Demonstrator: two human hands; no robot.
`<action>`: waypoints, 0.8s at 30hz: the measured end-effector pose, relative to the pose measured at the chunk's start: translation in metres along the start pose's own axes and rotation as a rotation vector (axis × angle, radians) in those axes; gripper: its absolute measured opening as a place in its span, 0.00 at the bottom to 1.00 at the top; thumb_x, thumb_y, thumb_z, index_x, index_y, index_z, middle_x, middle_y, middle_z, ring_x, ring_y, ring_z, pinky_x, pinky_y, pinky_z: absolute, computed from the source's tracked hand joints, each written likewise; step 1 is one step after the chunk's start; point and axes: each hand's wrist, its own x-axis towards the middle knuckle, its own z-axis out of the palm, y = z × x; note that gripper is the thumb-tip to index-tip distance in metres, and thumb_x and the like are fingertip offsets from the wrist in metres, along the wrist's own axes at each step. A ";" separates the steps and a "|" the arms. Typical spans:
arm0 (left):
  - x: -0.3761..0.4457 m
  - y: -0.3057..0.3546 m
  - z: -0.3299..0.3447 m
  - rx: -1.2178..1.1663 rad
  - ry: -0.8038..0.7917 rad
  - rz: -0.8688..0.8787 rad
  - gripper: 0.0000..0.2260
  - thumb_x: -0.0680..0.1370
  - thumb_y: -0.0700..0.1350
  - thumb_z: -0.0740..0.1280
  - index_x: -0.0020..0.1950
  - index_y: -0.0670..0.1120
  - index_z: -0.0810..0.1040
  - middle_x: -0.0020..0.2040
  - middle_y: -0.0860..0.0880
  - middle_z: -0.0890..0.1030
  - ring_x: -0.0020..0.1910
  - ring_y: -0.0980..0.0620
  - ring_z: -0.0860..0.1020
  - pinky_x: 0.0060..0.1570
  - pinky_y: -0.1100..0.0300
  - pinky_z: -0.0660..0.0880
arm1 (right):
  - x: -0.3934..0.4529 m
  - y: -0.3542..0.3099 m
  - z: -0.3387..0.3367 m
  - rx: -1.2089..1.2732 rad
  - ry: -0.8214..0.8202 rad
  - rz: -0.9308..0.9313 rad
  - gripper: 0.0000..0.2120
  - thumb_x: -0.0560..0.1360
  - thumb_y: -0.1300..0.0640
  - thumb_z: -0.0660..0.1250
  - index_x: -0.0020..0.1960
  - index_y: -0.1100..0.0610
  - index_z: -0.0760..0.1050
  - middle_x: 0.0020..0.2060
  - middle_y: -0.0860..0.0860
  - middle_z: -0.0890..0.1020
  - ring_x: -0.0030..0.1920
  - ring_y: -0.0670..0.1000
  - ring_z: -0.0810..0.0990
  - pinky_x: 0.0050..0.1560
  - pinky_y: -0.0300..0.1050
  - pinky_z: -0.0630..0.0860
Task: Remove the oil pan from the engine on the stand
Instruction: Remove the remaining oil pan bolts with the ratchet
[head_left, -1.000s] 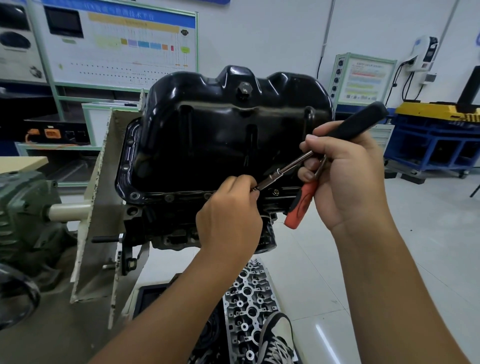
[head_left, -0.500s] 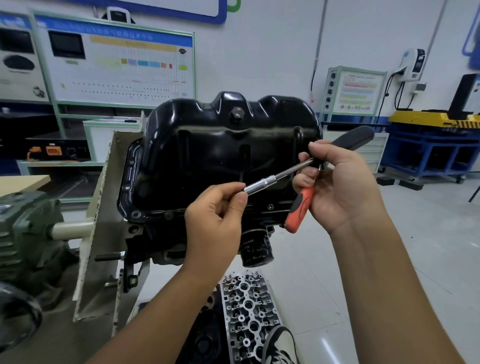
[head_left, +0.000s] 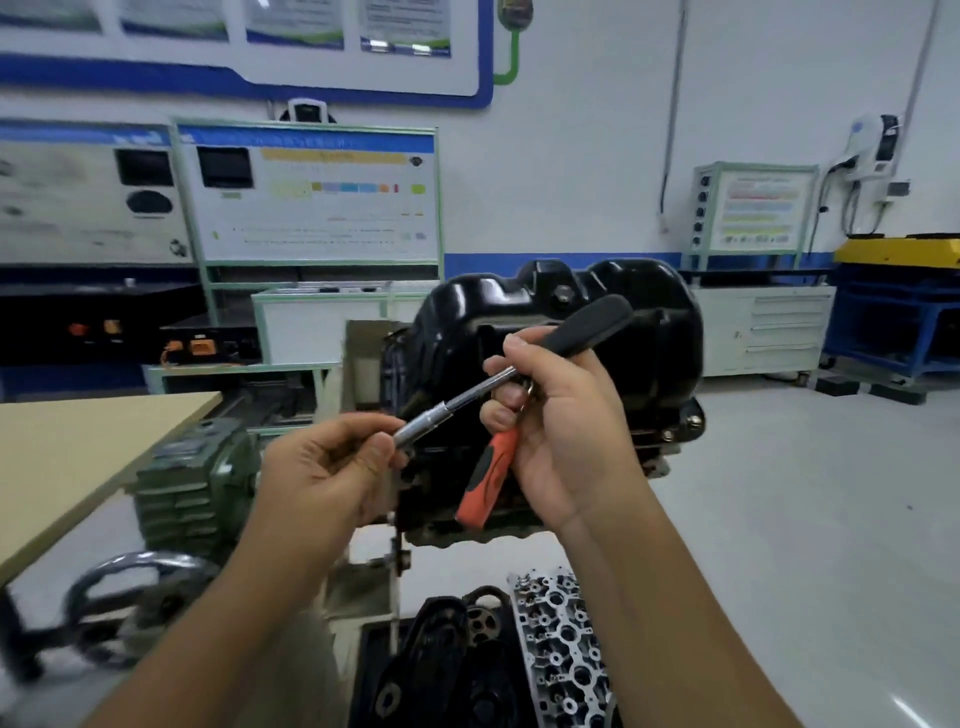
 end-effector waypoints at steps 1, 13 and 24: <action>-0.003 0.005 -0.021 0.049 0.015 0.005 0.13 0.81 0.35 0.67 0.48 0.51 0.87 0.36 0.43 0.83 0.25 0.53 0.72 0.24 0.62 0.68 | -0.001 0.015 0.014 -0.002 -0.003 0.043 0.07 0.81 0.65 0.67 0.46 0.56 0.75 0.35 0.57 0.77 0.28 0.47 0.69 0.27 0.39 0.67; -0.077 0.052 -0.302 0.654 0.528 -0.203 0.09 0.79 0.39 0.73 0.42 0.52 0.84 0.37 0.51 0.85 0.33 0.58 0.79 0.36 0.59 0.75 | -0.055 0.182 0.159 -0.095 -0.034 0.427 0.07 0.83 0.58 0.68 0.56 0.61 0.71 0.34 0.54 0.75 0.27 0.48 0.74 0.27 0.41 0.72; -0.138 0.034 -0.448 1.375 0.241 -0.595 0.05 0.78 0.42 0.71 0.46 0.47 0.87 0.39 0.52 0.81 0.41 0.52 0.78 0.44 0.62 0.72 | -0.111 0.295 0.227 -0.254 -0.092 0.732 0.13 0.82 0.59 0.68 0.64 0.63 0.72 0.44 0.58 0.75 0.30 0.49 0.74 0.30 0.44 0.75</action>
